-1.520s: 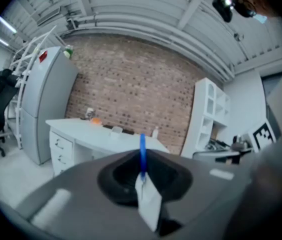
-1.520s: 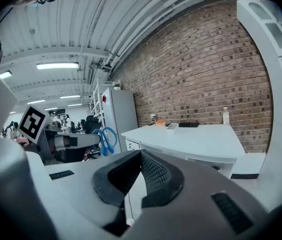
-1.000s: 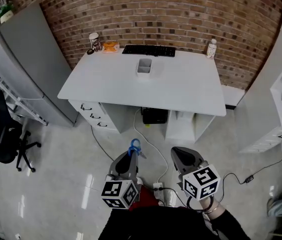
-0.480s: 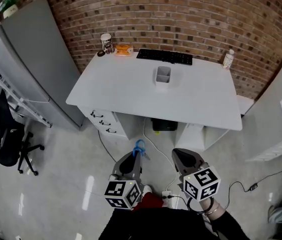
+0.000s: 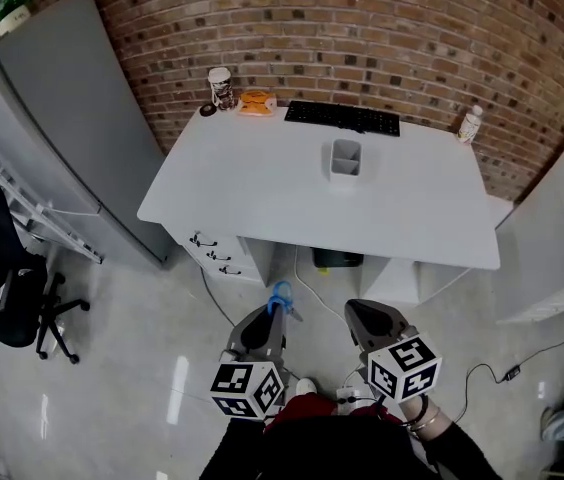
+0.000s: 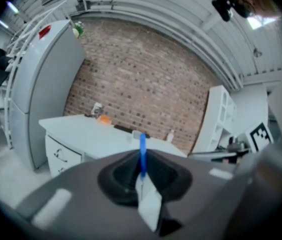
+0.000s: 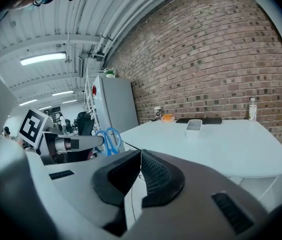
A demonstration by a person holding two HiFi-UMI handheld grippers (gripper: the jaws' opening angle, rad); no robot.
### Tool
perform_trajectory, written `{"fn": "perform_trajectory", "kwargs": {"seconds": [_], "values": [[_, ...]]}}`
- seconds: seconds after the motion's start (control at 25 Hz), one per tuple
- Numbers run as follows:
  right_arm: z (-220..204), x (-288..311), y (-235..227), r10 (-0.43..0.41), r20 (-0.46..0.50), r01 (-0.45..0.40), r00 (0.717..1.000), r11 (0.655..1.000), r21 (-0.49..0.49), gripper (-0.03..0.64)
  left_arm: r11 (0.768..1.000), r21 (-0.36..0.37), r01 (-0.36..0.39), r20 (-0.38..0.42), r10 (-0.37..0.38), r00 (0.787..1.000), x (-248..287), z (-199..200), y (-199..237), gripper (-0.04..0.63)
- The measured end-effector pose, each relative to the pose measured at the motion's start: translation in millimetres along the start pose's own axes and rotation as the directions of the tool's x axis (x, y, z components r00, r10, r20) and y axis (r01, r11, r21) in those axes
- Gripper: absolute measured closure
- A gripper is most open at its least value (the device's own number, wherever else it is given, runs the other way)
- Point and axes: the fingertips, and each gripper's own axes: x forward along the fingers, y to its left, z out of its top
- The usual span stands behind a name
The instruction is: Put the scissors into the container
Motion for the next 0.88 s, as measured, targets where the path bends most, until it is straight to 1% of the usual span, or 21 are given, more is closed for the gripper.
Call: {"fn": "perform_trajectory", "kwargs": {"seconds": [0.28, 0.44, 0.88], "values": [[0.9, 13.5, 1.9, -0.026, -0.019, 0.026, 0.999, 1.0, 0.004, 0.607, 1.0, -0.03, 0.003, 0.005, -0.003, 1.0, 7.6, 5.0, 21.4, 0.568], [-2.3, 17.1, 4.6, -0.021, -0.035, 0.021, 0.999, 1.0, 0.003, 0.607, 0.998, -0.057, -0.004, 0.017, 0.005, 1.0, 7.4, 6.7, 26.3, 0.568], [4.2, 35.5, -4.6, -0.008, -0.033, 0.009, 0.999, 1.0, 0.016, 0.607, 0.999, -0.032, 0.002, 0.035, -0.001, 0.999, 21.8, 18.6, 29.1, 0.568]]}}
